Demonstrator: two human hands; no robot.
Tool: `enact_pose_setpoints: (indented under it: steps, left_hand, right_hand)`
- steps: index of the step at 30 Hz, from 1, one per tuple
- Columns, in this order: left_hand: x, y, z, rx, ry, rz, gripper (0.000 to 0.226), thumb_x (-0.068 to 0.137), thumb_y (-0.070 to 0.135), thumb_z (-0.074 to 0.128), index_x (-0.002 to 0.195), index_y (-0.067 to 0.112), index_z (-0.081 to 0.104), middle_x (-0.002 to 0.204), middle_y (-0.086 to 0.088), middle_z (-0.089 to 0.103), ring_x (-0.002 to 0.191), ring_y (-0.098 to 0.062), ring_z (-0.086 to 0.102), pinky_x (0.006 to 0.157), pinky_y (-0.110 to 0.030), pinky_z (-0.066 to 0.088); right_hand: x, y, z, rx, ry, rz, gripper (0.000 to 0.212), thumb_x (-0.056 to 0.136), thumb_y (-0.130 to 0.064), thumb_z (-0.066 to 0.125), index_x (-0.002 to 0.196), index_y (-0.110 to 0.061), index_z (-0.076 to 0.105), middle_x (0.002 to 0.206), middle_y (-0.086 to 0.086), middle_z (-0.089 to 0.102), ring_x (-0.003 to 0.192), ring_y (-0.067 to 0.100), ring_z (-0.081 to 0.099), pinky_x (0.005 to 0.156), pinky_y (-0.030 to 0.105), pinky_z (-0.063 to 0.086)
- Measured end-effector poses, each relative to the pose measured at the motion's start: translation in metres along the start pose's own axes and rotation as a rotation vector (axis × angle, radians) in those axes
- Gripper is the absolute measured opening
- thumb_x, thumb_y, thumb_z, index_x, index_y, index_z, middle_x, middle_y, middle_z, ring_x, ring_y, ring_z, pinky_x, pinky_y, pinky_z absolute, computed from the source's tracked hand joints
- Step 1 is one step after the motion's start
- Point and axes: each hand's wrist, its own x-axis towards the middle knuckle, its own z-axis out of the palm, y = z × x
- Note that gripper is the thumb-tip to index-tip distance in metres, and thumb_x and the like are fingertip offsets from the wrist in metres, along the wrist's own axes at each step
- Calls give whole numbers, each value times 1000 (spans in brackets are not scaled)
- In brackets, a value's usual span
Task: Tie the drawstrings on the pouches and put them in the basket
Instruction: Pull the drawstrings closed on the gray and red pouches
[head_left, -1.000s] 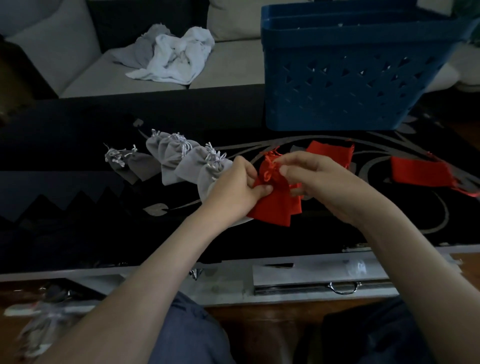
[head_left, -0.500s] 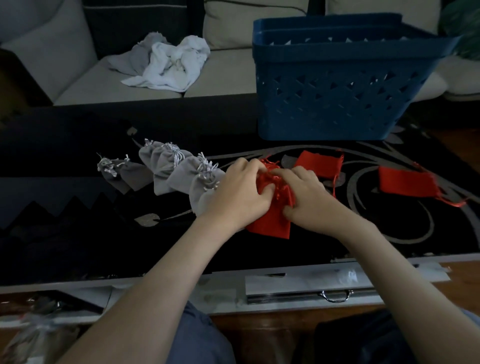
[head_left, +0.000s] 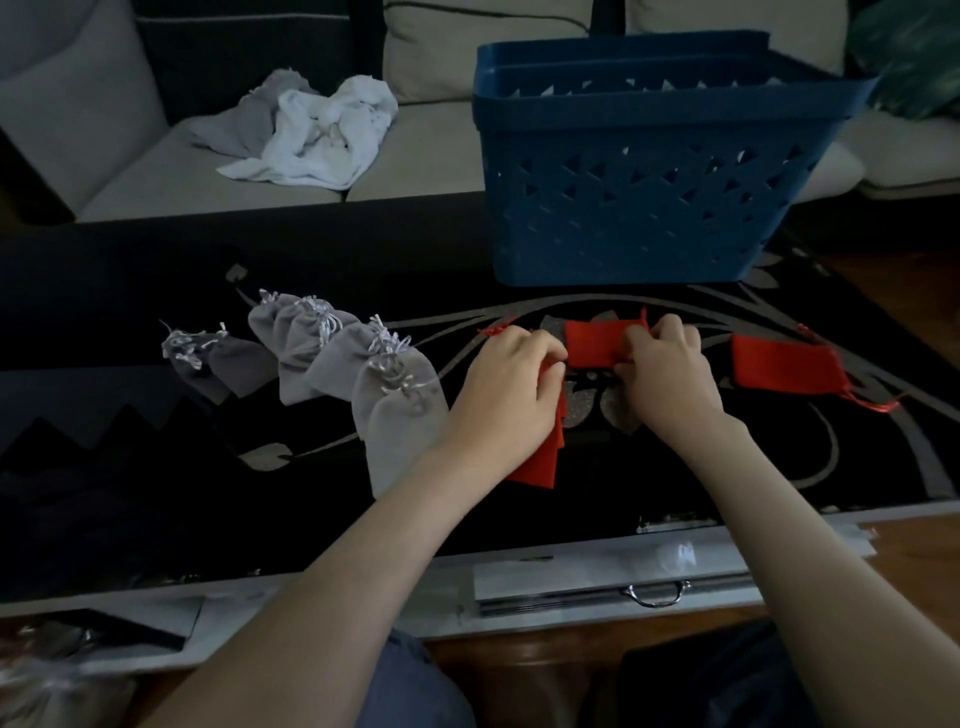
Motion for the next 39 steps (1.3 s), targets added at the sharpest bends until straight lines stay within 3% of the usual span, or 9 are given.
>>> enact_pose_setpoints:
  steps: [6, 10, 14, 19, 24, 27, 29, 32, 39]
  left_hand:
    - [-4, -1, 4, 73, 64, 71, 14, 93, 19, 57, 101, 17, 69, 114, 3, 55, 112, -16, 39, 92, -26, 21]
    - [-7, 3, -4, 11, 89, 242, 11, 88, 15, 57, 87, 16, 68, 90, 6, 57, 91, -12, 46, 86, -24, 35]
    - [-13, 3, -8, 2, -263, 125, 14, 91, 32, 57, 86, 21, 62, 78, 12, 58, 75, -8, 55, 69, -31, 49]
    - [-13, -16, -2, 115, -383, 12, 25, 92, 35, 58, 109, 17, 62, 108, 5, 53, 106, -12, 50, 91, -28, 43]
    - [-10, -28, -3, 113, -415, 24, 29, 96, 25, 51, 123, 15, 56, 130, 2, 49, 123, -16, 43, 106, -32, 34]
    - [-8, -32, -4, 107, -355, 58, 28, 98, 24, 49, 120, 12, 62, 134, -1, 51, 125, -18, 45, 106, -27, 31]
    - [-6, -27, -9, 6, -178, 95, 25, 98, 22, 49, 106, 9, 68, 122, -4, 61, 114, -17, 53, 99, -23, 37]
    - [-6, -8, -24, -316, 88, -94, 34, 99, 34, 46, 87, 11, 69, 89, -2, 67, 86, -10, 60, 79, -21, 44]
    - [-12, -8, -37, -527, 91, -554, 62, 96, 59, 24, 62, 19, 57, 67, 2, 64, 72, -15, 62, 87, -39, 51]
  right_hand:
    - [2, -1, -3, 61, 9, -30, 20, 89, 0, 45, 108, -5, 49, 113, 15, 42, 108, 34, 41, 70, 37, 33]
    - [0, -1, -3, 201, 99, 48, 23, 94, -15, 51, 110, 0, 44, 117, 21, 47, 109, 39, 46, 74, 39, 35]
    - [1, 3, -1, 159, 58, 211, 59, 88, -33, 63, 125, 6, 38, 131, 25, 39, 123, 42, 35, 97, 45, 34]
    - [1, 9, -3, 118, 39, 332, 81, 79, -46, 71, 130, 6, 35, 137, 25, 32, 127, 41, 29, 103, 49, 28]
    - [4, 12, -6, 255, -6, 330, 47, 87, -28, 62, 123, -3, 46, 128, 22, 46, 120, 40, 41, 100, 48, 32]
    - [2, 7, -16, 654, 109, 258, 26, 88, -14, 57, 113, -11, 49, 102, 9, 58, 89, 25, 57, 78, 37, 47]
    - [-2, -1, -29, 991, 97, 173, 20, 88, -8, 59, 105, -15, 50, 90, 2, 58, 76, 16, 57, 67, 31, 50]
    - [-13, -17, -45, 1226, -79, -57, 19, 88, 2, 57, 94, -16, 51, 74, -3, 53, 57, 5, 50, 54, 17, 42]
    - [-23, -40, -46, 1313, -342, -253, 22, 87, 5, 56, 96, -15, 57, 80, -2, 59, 76, 11, 56, 68, 23, 45]
